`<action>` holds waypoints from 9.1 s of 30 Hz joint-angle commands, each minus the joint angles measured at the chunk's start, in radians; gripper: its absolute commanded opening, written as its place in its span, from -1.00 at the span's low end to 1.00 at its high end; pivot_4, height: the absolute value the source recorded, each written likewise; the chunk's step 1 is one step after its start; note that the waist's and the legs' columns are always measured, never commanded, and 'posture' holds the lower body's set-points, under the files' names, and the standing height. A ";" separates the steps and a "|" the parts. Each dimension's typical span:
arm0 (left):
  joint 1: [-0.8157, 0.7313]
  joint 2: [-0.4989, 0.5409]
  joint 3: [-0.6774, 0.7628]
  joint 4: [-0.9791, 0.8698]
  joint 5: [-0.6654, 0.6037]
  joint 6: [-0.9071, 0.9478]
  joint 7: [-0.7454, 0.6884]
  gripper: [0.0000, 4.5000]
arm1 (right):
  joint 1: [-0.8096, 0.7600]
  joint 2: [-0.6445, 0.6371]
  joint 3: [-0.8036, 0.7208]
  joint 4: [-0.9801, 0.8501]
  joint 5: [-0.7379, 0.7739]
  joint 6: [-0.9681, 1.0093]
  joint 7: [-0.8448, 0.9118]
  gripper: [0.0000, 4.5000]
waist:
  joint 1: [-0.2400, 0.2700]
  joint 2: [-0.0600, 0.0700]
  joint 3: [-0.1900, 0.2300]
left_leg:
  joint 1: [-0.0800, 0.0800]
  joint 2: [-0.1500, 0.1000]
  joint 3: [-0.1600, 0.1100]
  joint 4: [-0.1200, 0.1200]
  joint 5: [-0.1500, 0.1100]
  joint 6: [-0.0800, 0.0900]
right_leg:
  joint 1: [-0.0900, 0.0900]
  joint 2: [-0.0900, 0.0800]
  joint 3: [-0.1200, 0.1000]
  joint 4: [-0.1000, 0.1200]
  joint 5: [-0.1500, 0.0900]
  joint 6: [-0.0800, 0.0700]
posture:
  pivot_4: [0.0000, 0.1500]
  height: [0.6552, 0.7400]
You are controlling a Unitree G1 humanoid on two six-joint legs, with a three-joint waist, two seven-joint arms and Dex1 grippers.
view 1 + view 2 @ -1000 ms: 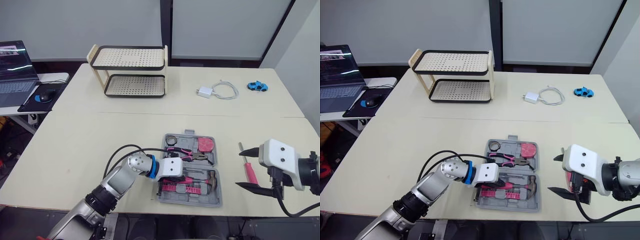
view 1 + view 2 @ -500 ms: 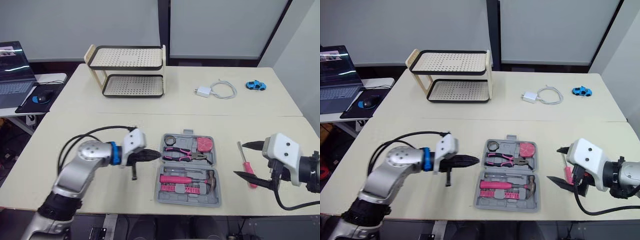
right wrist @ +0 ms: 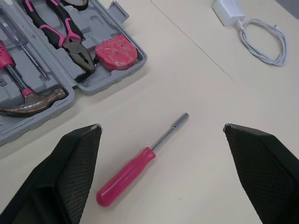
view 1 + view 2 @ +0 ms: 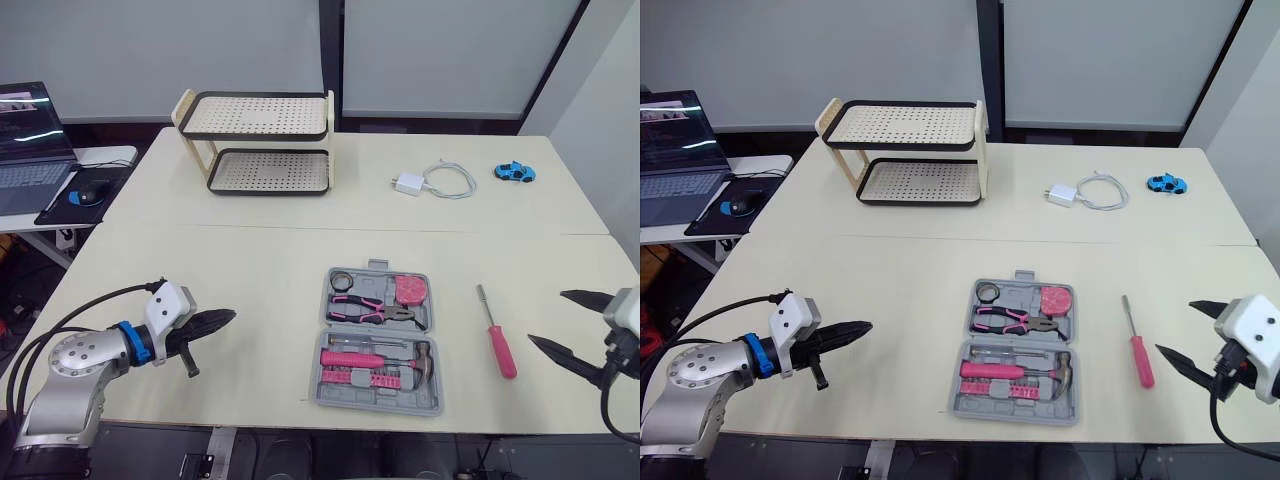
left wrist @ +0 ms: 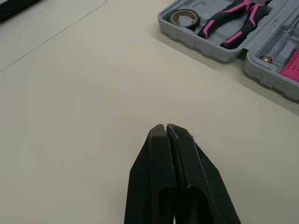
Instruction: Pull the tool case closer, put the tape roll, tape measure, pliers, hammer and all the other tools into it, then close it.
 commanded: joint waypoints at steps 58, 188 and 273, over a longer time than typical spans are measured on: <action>-0.115 0.114 -0.147 -0.407 -0.254 0.211 -0.207 0.98 | -0.374 0.017 0.397 -0.001 -0.078 0.664 -0.376 1.00 | -0.005 0.003 -0.001 | -0.001 0.001 0.001 -0.001 0.000 0.000 | -0.001 0.001 0.000 0.000 -0.001 -0.002 | 1.00 1.00; -0.051 0.110 -0.243 -0.423 -0.119 0.096 -0.156 1.00 | -1.203 -0.189 1.357 0.686 -0.745 -1.118 0.586 0.99 | -0.028 0.006 0.006 | -0.002 0.004 0.003 -0.002 0.002 -0.003 | -0.005 0.003 0.001 0.001 -0.001 -0.003 | 1.00 1.00; -0.259 0.033 -0.350 -0.435 -0.157 0.168 -0.159 1.00 | -0.737 0.258 0.523 0.165 -0.117 1.063 -0.450 0.64 | -0.027 0.008 0.006 | -0.003 0.003 0.001 -0.002 0.000 -0.001 | -0.006 0.004 0.001 0.002 -0.002 -0.003 | 1.00 1.00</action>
